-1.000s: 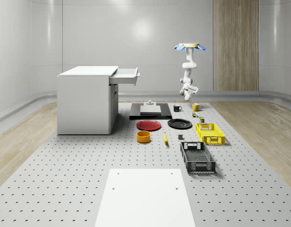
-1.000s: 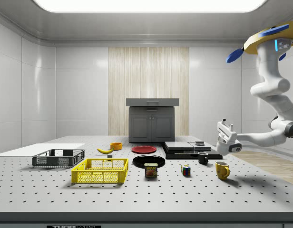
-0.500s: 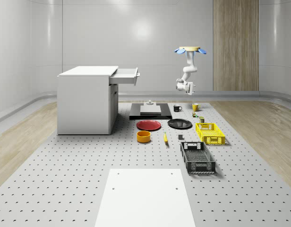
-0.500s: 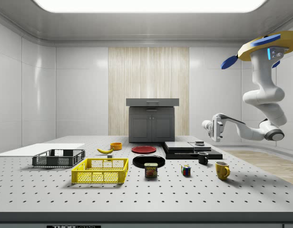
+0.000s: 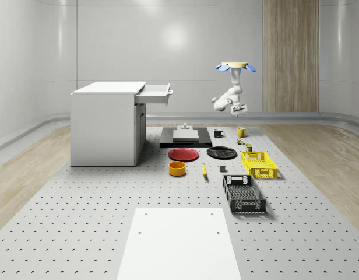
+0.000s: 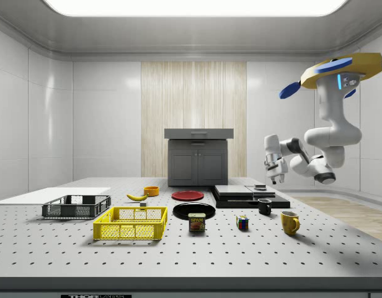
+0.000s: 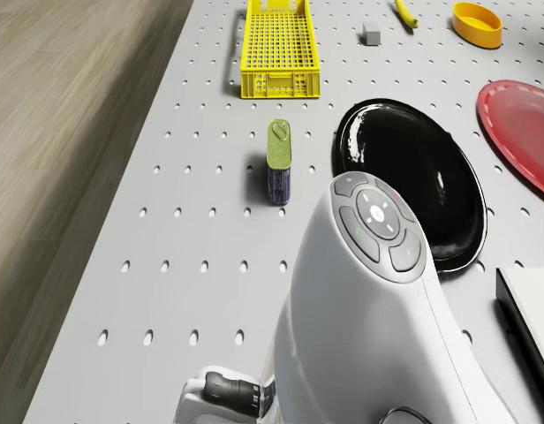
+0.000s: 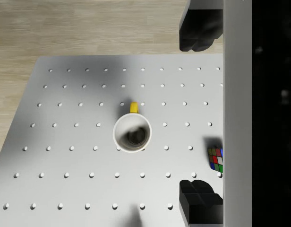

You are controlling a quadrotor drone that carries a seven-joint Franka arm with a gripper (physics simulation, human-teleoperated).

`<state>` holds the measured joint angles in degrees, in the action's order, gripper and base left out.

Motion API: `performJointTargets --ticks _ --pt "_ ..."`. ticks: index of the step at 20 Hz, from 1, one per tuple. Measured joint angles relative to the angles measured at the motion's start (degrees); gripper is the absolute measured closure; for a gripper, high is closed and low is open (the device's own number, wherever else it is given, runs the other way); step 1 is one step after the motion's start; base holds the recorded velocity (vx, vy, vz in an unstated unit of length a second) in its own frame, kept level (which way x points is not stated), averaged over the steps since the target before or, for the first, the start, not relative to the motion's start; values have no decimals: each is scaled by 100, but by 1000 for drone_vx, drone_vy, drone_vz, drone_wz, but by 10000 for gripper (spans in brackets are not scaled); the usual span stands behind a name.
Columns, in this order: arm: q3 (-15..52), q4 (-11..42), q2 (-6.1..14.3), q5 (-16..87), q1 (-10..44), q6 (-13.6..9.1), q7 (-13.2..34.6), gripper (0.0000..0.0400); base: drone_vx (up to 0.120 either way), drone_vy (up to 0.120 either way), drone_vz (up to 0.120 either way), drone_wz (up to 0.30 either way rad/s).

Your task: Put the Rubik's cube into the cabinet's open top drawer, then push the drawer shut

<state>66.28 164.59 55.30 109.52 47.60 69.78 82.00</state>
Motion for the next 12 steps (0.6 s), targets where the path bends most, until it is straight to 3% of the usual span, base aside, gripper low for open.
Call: performJointTargets --ticks 1,8,12 --pt "85 36 59 108 175 -76 114 0 120 0 -120 0" --pt "436 129 394 402 893 -300 591 0 120 -120 -120 0" --pt "536 134 545 405 1076 -280 723 0 120 -10 -120 0"
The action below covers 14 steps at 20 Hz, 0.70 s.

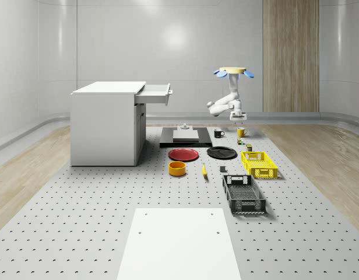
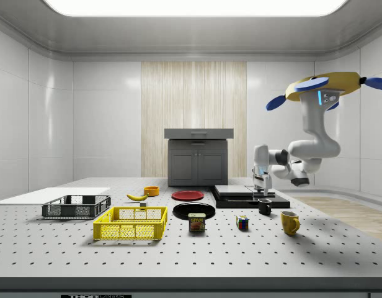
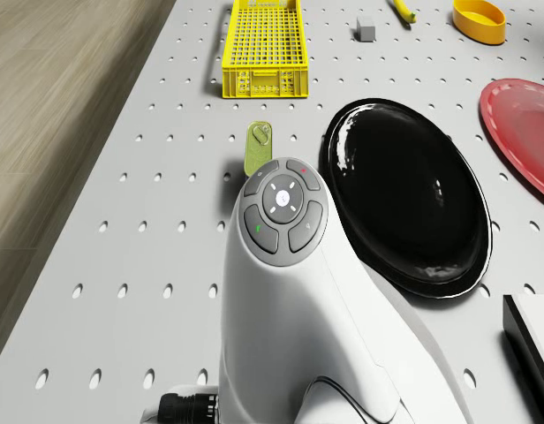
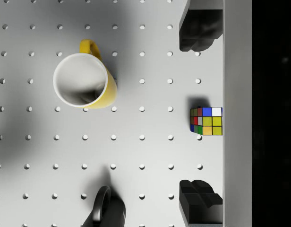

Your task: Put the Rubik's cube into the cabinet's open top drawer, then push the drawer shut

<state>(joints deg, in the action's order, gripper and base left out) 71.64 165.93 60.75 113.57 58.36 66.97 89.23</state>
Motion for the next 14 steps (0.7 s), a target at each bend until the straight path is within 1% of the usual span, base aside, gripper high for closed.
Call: performJointTargets --ticks 14 --pt "198 -23 449 -182 274 306 227 0 120 0 -120 0"
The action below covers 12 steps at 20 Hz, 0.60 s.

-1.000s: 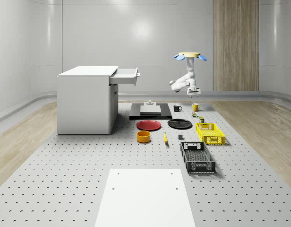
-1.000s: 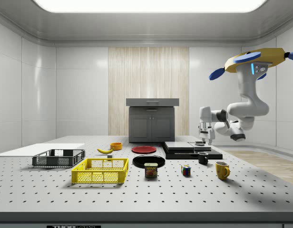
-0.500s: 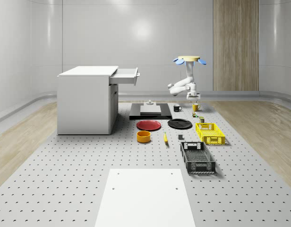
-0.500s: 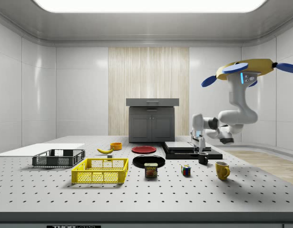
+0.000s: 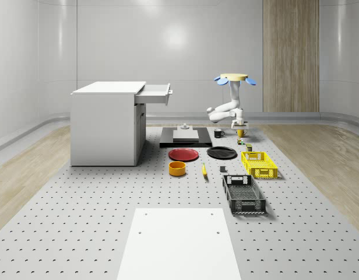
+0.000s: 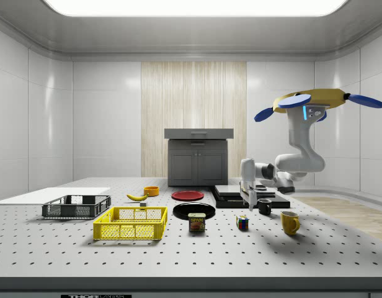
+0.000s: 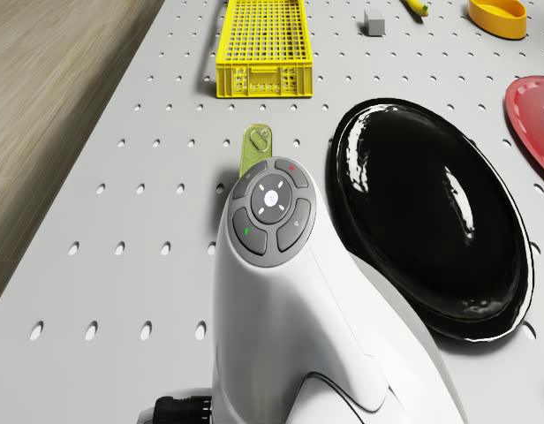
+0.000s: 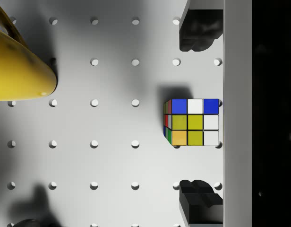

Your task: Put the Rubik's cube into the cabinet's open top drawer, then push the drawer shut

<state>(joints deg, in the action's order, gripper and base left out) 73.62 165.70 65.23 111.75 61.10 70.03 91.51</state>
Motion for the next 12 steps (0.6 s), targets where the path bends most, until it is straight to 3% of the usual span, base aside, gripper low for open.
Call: performJointTargets --ticks 5,6,8,12 --pt "49 -10 145 -76 55 129 51 0 0 0 -120 0" --pt "58 -12 174 -91 65 154 61 0 120 0 -120 0" --pt "76 -16 230 -120 85 205 79 0 100 0 0 0" --pt "94 -26 344 -163 118 314 110 0 0 -40 0 0"
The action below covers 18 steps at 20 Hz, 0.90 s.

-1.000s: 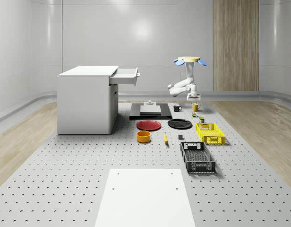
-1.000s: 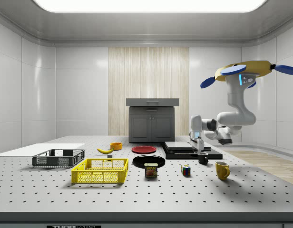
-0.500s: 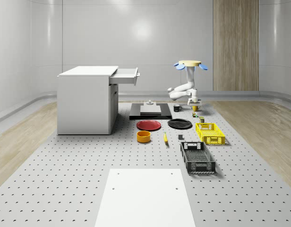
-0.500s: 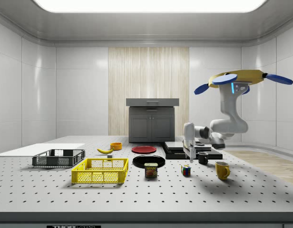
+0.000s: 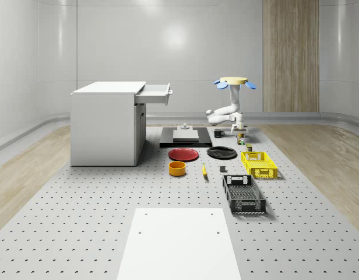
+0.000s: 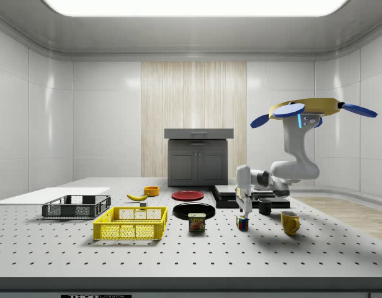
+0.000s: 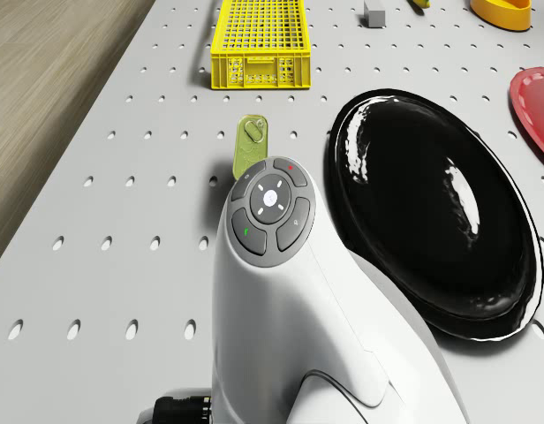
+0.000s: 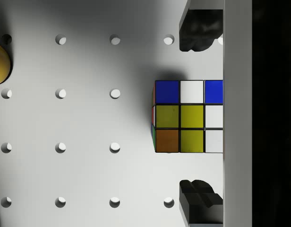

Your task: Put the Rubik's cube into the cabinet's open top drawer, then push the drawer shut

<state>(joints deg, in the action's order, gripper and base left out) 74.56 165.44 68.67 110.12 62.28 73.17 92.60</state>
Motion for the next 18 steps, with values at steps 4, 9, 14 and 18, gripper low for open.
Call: performJointTargets --ticks 4,9,14,18 --pt "-157 -31 153 117 -3 196 -8 0 0 0 0 0" --pt "-467 -103 345 373 -8 484 -36 0 0 0 0 0" --pt "-526 -266 407 441 156 626 -13 0 0 0 0 0" --pt "-640 -360 481 541 229 767 -8 0 0 0 0 0"
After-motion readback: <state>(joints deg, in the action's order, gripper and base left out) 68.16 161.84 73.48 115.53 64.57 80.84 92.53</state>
